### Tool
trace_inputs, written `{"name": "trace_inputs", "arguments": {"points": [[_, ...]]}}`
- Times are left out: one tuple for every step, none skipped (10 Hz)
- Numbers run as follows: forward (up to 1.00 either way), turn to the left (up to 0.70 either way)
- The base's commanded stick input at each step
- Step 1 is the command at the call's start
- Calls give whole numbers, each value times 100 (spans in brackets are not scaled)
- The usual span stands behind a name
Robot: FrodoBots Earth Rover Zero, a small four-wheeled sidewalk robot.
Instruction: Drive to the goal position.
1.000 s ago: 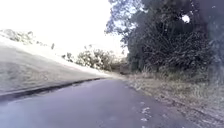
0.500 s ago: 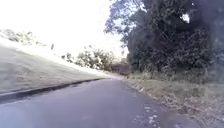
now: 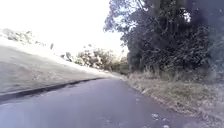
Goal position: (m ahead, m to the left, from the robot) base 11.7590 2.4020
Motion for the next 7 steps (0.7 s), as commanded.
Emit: {"name": "trace_inputs", "arguments": {"points": [[70,0],[70,0],[70,0],[70,0],[70,0],[70,0],[70,0]]}}
